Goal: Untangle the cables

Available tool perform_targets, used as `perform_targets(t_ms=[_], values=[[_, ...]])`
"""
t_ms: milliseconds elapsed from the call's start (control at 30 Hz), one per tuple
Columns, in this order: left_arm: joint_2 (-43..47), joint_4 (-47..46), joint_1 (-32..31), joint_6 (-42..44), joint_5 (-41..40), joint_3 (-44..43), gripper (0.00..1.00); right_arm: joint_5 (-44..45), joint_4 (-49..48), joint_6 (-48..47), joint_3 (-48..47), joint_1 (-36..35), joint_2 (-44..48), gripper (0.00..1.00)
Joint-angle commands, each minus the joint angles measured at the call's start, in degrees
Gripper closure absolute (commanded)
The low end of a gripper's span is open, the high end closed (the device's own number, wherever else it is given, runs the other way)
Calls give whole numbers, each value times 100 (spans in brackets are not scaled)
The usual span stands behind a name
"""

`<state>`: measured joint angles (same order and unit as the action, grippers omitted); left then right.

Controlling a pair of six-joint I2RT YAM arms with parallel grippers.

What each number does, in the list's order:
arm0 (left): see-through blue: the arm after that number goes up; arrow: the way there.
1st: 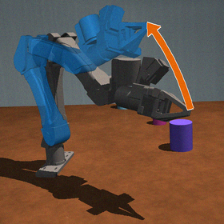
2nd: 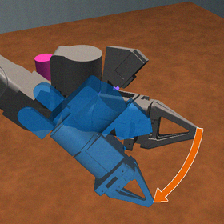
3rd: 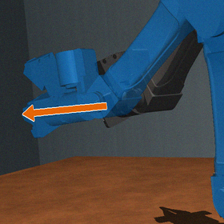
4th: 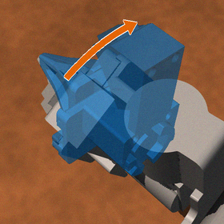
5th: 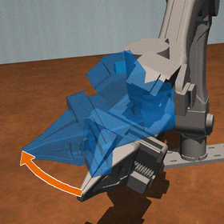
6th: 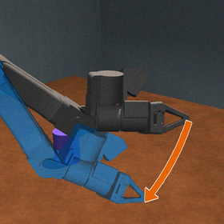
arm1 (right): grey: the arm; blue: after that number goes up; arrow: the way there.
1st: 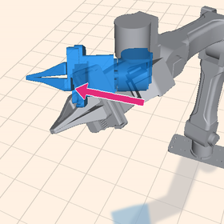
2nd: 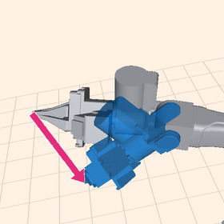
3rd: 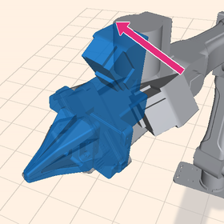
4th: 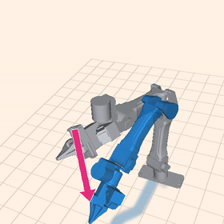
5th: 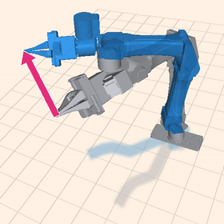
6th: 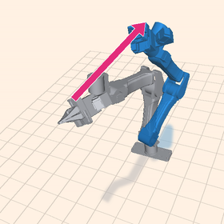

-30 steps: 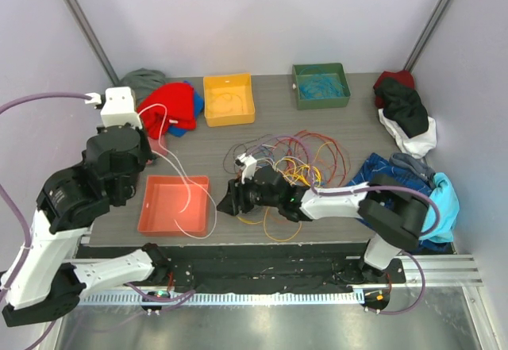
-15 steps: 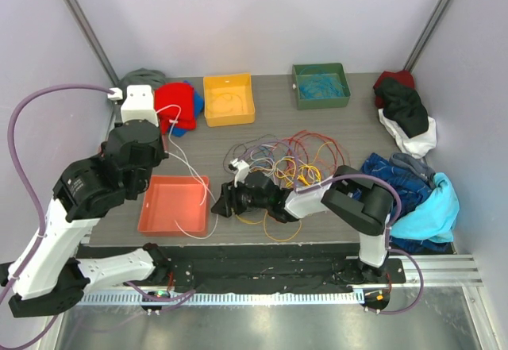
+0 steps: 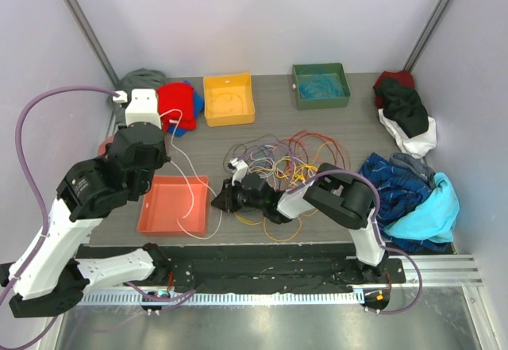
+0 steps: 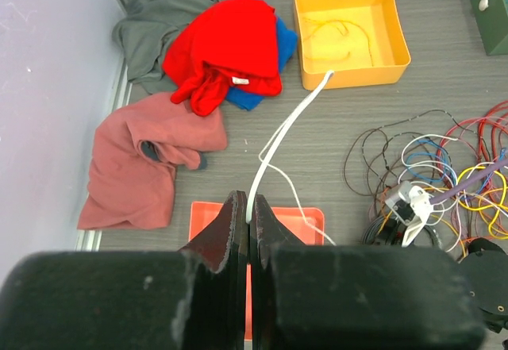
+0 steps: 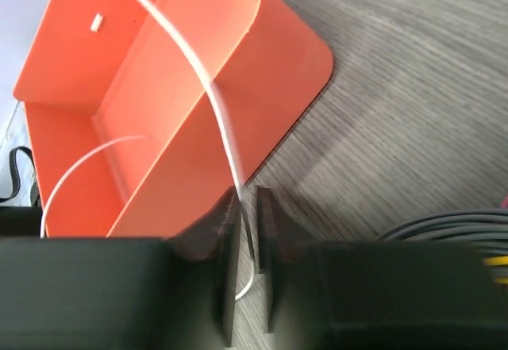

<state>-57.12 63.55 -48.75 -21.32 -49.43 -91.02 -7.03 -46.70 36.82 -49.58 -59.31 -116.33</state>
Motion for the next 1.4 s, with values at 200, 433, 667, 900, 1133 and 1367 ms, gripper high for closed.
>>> perform_targets(t_ms=[200,433,667,900,1133,1367], values=[[254,272,-12,-381,-321,208,100,562,1819,-394,-305,-212,2174,99],[167,421,-3,-549,-497,366,100,431,2947,-790,-1386,-327,2327,99],[61,553,6,-645,-682,427,100,175,2350,-904,-2020,-336,1299,99],[-62,536,120,-593,-788,708,100,26,1971,-948,-2433,-353,209,99],[-132,351,489,-513,-551,1139,100,236,2498,-1185,-2407,-415,189,71],[-352,220,955,-461,-41,1508,100,921,3385,-1634,-2205,-459,375,61]])
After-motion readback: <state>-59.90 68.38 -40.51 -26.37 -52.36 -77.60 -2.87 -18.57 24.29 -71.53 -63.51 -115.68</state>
